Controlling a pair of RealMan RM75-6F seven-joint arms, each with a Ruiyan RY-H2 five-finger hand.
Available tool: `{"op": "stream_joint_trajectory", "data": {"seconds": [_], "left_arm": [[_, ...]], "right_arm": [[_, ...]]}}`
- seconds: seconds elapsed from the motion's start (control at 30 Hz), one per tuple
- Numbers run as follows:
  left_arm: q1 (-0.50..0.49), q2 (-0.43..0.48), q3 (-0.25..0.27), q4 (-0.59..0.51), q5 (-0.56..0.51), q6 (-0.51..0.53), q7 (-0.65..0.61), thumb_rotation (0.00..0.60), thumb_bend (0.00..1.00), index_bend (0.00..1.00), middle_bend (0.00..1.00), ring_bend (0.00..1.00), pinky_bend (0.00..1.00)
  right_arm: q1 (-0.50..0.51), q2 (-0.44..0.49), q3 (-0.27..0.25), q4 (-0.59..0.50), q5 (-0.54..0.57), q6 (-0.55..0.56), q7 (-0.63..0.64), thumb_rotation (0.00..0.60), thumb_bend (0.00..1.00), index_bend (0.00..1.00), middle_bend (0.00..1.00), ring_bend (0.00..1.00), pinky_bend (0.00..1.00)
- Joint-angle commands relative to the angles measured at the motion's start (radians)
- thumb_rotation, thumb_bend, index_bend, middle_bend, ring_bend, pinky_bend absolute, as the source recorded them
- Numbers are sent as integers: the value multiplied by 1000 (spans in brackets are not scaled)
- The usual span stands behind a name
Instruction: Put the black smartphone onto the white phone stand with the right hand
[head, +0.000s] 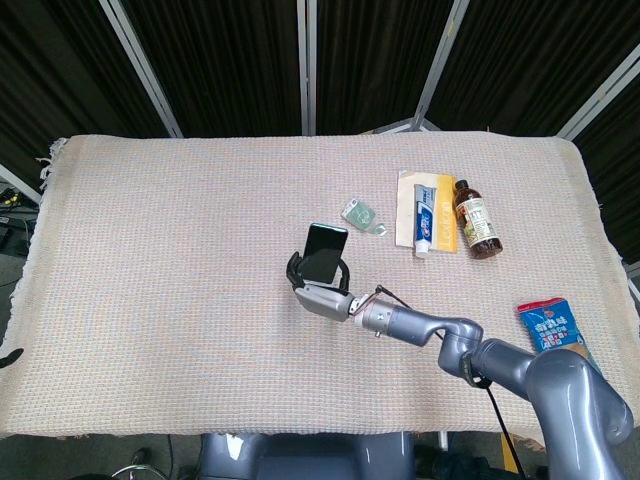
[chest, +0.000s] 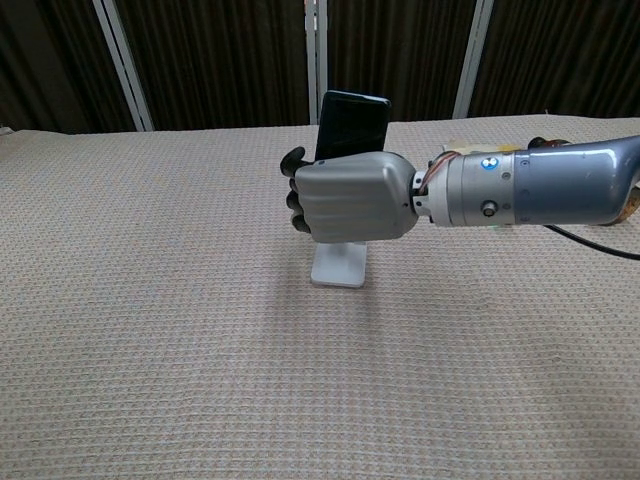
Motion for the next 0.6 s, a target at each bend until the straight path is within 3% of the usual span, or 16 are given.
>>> {"op": "stream_joint_trajectory", "data": {"seconds": [0.03,0.17,0.3,0.37,0.6], "left_arm": [[1,2,-1,-2,1,3,-3,600,0,0,0,0,0],[2,4,0,-4,1,2,-6,600,0,0,0,0,0],[3,4,0,-4,3,3,-6,600,0,0,0,0,0],[3,5,0,-4,3,3,-7,600,0,0,0,0,0],[4,6,2,-7,10,5,-9,600,0,0,0,0,0]], "right_arm": [[-3,-1,-10,0,3,3,4,600,85,489,531,485,353],[-6,-4,-19,3,7,8,3,600,78,454,460,455,313],[-12,-7,-21,6,17,17,4,600,67,294,256,311,195],[-14,-6,-20,6,21,24,2,600,65,230,207,269,156],[-25,2,-20,-4,27,61,-6,600,64,194,181,240,141]]}}
